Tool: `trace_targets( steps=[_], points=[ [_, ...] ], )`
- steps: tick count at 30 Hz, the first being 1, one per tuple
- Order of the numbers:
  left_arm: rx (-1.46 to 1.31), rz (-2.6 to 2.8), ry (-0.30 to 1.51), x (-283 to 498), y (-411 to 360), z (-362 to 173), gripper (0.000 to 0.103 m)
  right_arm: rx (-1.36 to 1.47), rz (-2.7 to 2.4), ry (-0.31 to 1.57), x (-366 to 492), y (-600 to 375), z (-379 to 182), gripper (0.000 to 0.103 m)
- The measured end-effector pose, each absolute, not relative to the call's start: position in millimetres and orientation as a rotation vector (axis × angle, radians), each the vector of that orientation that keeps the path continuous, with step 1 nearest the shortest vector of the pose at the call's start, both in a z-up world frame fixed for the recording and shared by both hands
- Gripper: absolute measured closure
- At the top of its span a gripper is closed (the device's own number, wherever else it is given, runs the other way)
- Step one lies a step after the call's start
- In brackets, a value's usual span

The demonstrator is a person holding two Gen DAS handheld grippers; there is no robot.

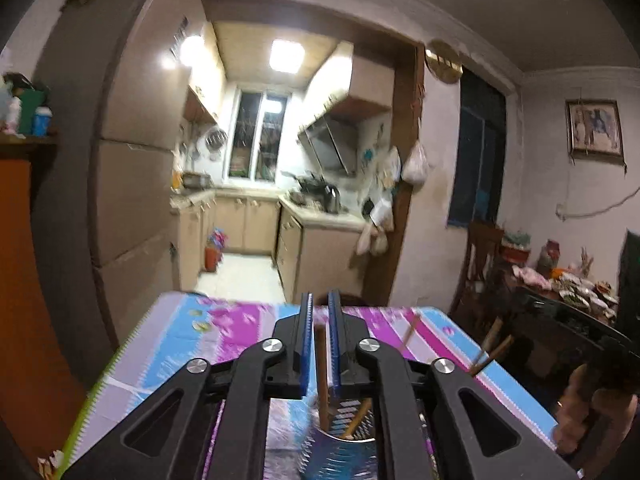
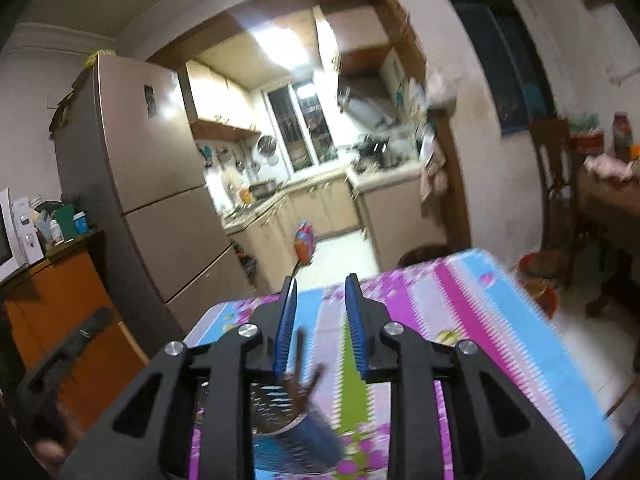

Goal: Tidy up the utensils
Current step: 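Move both open tools back over the remaining chopsticks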

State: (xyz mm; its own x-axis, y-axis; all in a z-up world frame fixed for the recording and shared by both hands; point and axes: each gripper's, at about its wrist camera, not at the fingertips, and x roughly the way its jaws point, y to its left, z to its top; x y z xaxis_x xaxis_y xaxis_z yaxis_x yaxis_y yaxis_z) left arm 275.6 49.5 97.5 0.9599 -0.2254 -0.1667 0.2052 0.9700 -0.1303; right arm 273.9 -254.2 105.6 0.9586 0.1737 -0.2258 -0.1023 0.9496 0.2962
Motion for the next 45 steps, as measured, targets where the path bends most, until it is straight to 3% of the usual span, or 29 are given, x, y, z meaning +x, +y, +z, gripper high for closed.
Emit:
trace_targets(
  steps=[1,3,8,11,19,24,30,37,45],
  points=[
    [-0.12,-0.205,0.161,267.3,58.1,103.3,0.075,0.28,0.132,0.236,264.5,-261.9,111.4,0.079],
    [-0.139,-0.179,0.101,243.4,80.5,116.8,0.068,0.263,0.117,0.192,236.6,-284.7,122.0,0.076],
    [-0.102,-0.078,0.003,175.1,130.0,138.0,0.068,0.188,0.024,0.141,158.6,-337.2,127.9,0.07],
    [-0.047,-0.05,-0.014,127.4,149.4,134.8,0.068,0.119,-0.025,0.159,105.9,-353.5,113.2,0.061],
    [0.128,-0.034,0.13,28.9,148.8,54.2,0.064,-0.007,-0.05,0.363,15.0,-326.7,30.8,0.055],
    [0.171,-0.041,0.289,-5.1,137.0,-20.5,0.064,-0.007,0.054,0.51,-5.3,-275.4,-25.4,0.055],
    [0.093,-0.109,0.44,-34.9,131.5,-86.6,0.064,-0.114,0.17,0.536,-20.7,-202.9,-60.2,0.055],
    [0.167,-0.124,0.456,-56.8,108.5,-122.5,0.066,-0.216,0.26,0.507,-25.7,-145.5,-79.2,0.07],
    [0.188,-0.129,0.444,-50.3,98.8,-142.5,0.069,-0.215,0.246,0.551,-16.2,-127.8,-95.1,0.079]
  ],
)
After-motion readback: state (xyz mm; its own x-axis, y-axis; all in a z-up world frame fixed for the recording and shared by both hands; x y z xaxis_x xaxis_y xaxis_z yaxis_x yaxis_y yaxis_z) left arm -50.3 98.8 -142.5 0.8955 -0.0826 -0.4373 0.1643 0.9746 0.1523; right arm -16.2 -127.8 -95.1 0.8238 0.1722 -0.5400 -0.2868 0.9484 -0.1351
